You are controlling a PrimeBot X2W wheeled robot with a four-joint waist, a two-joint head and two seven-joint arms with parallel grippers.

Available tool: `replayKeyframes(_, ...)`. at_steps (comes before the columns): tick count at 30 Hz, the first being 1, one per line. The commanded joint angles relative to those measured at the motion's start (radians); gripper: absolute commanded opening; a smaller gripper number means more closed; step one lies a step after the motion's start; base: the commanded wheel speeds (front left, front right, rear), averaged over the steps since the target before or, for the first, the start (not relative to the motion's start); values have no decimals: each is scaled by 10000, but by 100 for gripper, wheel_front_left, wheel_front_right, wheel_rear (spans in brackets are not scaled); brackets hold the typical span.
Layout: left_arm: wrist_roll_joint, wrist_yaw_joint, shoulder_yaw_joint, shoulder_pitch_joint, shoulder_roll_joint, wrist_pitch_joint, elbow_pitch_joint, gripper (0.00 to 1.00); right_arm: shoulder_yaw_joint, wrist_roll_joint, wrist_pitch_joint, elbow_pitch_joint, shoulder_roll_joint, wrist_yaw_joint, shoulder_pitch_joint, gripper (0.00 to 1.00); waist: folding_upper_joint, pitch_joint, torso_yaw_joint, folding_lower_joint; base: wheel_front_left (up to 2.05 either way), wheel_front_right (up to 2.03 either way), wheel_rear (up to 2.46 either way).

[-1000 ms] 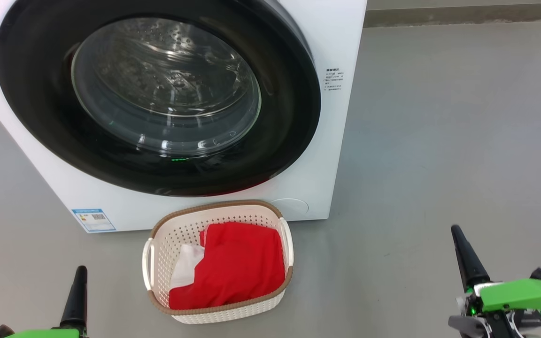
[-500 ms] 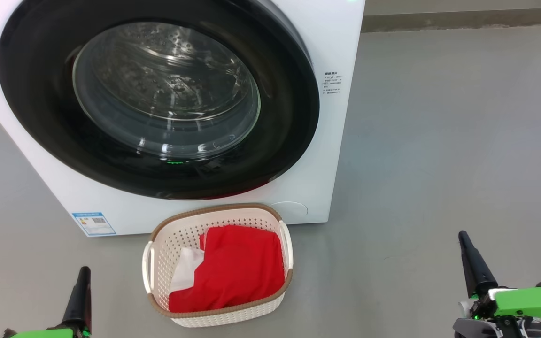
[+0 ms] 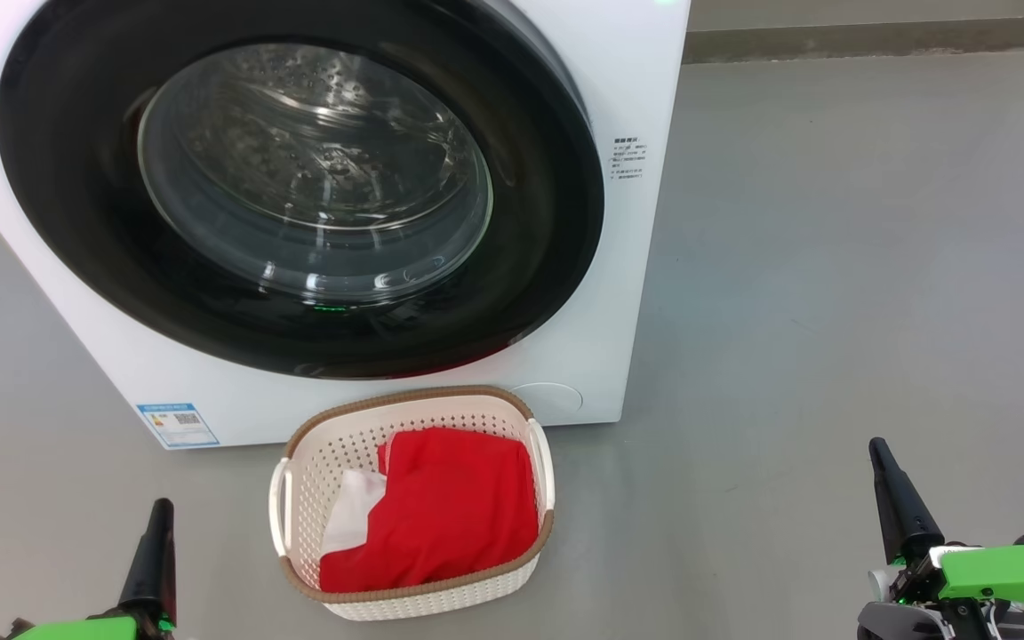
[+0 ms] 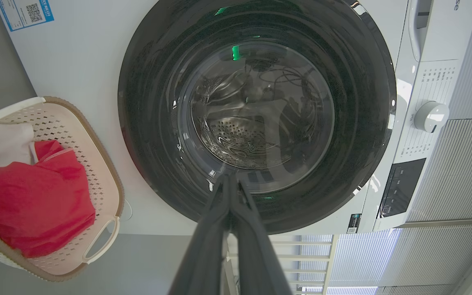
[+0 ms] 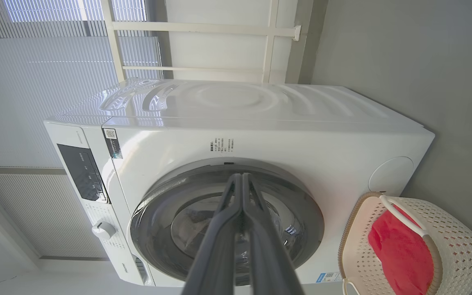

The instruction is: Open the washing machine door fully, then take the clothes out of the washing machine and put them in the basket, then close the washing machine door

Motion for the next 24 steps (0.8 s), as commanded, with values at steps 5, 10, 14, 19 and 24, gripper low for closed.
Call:
replayKeyframes(5, -22, -115, 358, -386, 159, 56, -183, 0, 155, 61, 48, -306, 4, 16, -71, 0, 0, 0, 0, 0, 0, 0, 0)
replayKeyframes(10, -20, -115, 361, -386, 157, 58, -183, 0, 144, 51, 57, -305, 12, 16, -72, 0, 0, 0, 0, 0, 0, 0, 0)
replayKeyframes(14, -19, -115, 362, -386, 156, 59, -183, 0, 137, 46, 62, -305, 17, 16, -72, 0, 0, 0, 0, 0, 0, 0, 0)
replayKeyframes(19, -17, -115, 365, -386, 154, 61, -183, 0, 127, 37, 71, -304, 24, 16, -73, 0, 0, 0, 0, 0, 0, 0, 0)
replayKeyframes(24, -15, -115, 367, -387, 153, 63, -183, 0, 117, 29, 78, -304, 31, 16, -74, 0, 0, 0, 0, 0, 0, 0, 0)
